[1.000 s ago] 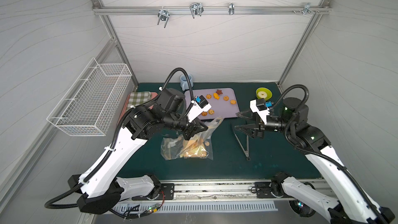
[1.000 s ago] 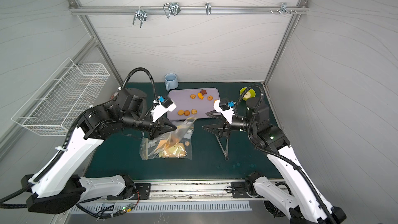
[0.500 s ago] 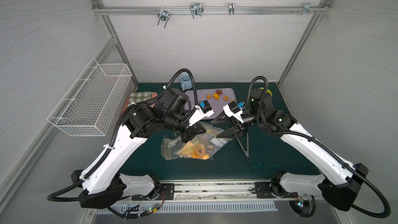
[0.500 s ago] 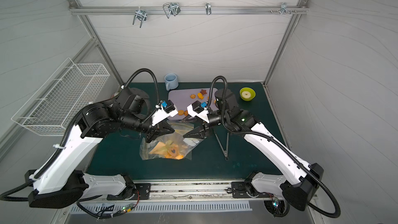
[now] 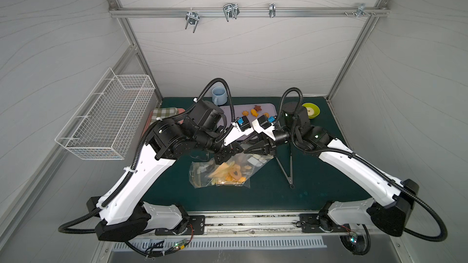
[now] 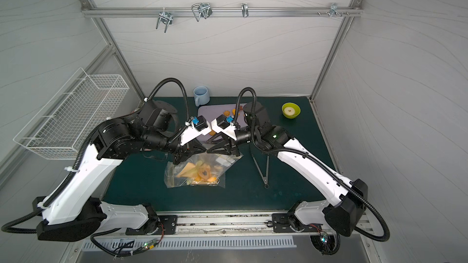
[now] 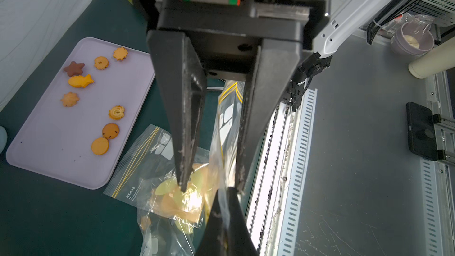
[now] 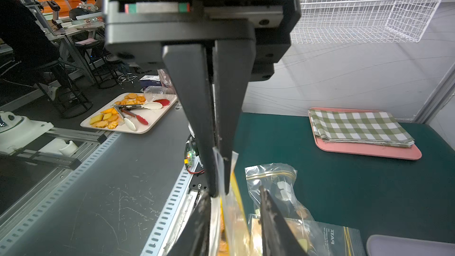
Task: Put the cookies into a resealable bag to prevent moisture
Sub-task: Close the ziploc bag.
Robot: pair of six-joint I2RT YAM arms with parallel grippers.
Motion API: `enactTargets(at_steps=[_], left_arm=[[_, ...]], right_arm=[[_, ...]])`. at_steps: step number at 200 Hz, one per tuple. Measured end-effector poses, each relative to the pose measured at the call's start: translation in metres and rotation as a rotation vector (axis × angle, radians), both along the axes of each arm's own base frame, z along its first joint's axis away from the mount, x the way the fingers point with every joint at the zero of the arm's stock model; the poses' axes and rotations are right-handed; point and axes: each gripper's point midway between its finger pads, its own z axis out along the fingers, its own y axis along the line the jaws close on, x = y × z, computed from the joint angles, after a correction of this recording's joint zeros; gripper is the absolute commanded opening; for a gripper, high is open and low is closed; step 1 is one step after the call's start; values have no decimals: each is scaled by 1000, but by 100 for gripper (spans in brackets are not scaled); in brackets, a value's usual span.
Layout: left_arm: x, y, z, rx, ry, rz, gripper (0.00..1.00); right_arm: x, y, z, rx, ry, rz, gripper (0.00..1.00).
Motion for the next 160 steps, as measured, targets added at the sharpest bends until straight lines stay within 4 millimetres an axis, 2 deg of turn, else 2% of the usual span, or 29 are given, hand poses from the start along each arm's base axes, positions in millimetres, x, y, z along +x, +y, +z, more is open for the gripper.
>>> enactTargets(at_steps=[9,37,54,82,90,101,109,120,151,160], left_arm=[[0,0,1,-2,-3,0,0],[2,1,1,4,-10,9,0],[3,2,1,9,-15,17,0],[3,2,1,8,-19,17,0],[3,2,1,7,-20,18,0],[3,2,1,7,-20,17,0],[3,2,2,6,-20,17,0],[4,2,2,6,-20,18,0],[4,3,1,9,-23,22,0],[4,3,1,9,-24,22,0]], right_arm=[[0,0,0,0,0,1,33],[-1,0,0,2,-4,5,17],[-3,0,-2,-6,9,9,0],[-3,0,-3,-3,12,9,0],[-3,0,-3,-2,12,10,17],[-3,0,-3,1,9,9,19],[-2,1,-3,2,8,9,16],[-2,1,-3,1,11,7,0],[-2,0,-4,1,6,-1,0],[-1,0,-4,3,1,-6,25]])
